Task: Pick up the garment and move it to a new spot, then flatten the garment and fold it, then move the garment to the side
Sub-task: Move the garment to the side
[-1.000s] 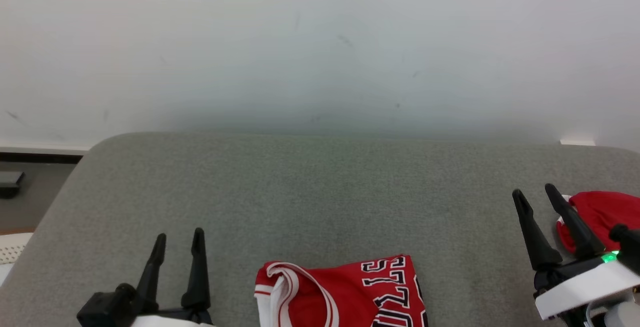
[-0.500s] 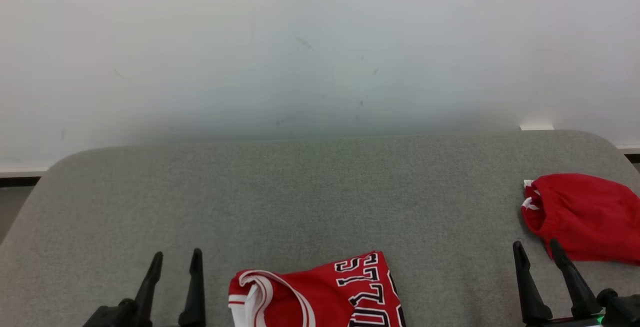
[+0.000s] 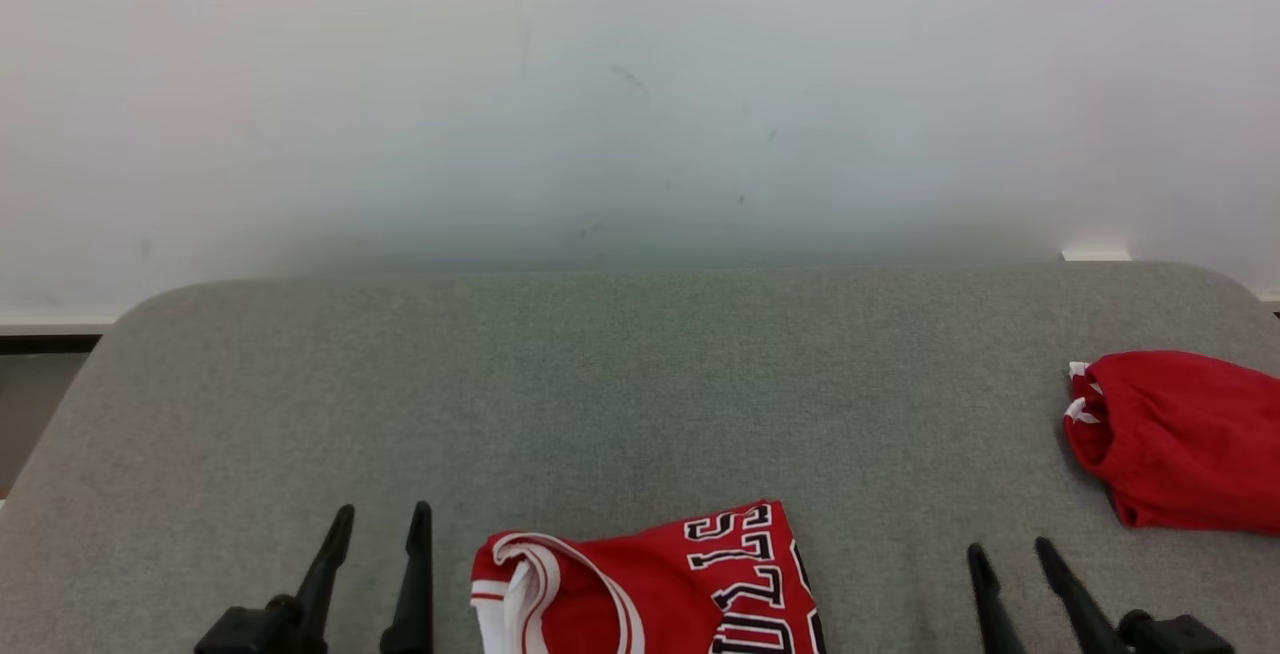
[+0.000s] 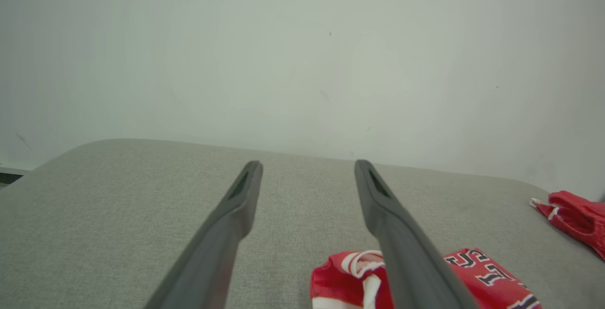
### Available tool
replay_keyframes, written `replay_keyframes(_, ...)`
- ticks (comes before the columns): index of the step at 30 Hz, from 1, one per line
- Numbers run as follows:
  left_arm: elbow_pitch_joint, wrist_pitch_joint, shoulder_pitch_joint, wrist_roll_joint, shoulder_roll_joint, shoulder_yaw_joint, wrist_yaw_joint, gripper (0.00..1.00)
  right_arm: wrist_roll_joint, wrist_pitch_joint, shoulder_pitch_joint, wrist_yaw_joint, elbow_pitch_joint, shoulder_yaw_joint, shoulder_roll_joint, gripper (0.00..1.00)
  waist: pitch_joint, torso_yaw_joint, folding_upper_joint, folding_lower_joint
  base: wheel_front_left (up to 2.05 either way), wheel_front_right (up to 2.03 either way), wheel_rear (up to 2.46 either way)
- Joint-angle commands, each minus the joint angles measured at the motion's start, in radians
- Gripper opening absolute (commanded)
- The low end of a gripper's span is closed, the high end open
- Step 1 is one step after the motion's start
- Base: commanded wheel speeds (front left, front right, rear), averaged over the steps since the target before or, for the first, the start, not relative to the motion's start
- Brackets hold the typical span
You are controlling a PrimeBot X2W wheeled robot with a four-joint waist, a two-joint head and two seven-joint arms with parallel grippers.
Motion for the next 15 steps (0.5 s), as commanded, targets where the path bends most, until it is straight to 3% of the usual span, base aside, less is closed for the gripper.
replay_keyframes(1, 0.004, -0.001, -0.009, 0.003, 0.004, 0.001, -0.001, 1.00, 0.013, 0.009, -0.019, 0.000, 0.027, 0.030, 0.010, 1.00, 0.003, 0.009, -0.0001, 0.0000, 0.00, 0.00, 0.00)
replay_keyframes(10, 0.016, -0.001, -0.018, -0.001, 0.004, -0.008, -0.010, 1.00, 0.106, 0.173, -0.161, 0.000, 0.200, 0.209, 0.048, 1.00, 0.005, 0.057, -0.0001, 0.0000, 0.00, 0.00, 0.00)
replay_keyframes(15, 0.021, -0.001, -0.026, 0.012, 0.004, -0.019, -0.015, 1.00, 0.134, 0.289, -0.219, 0.000, 0.315, 0.232, 0.069, 1.00, 0.006, 0.103, -0.0001, 0.0000, 0.00, 0.00, 0.00)
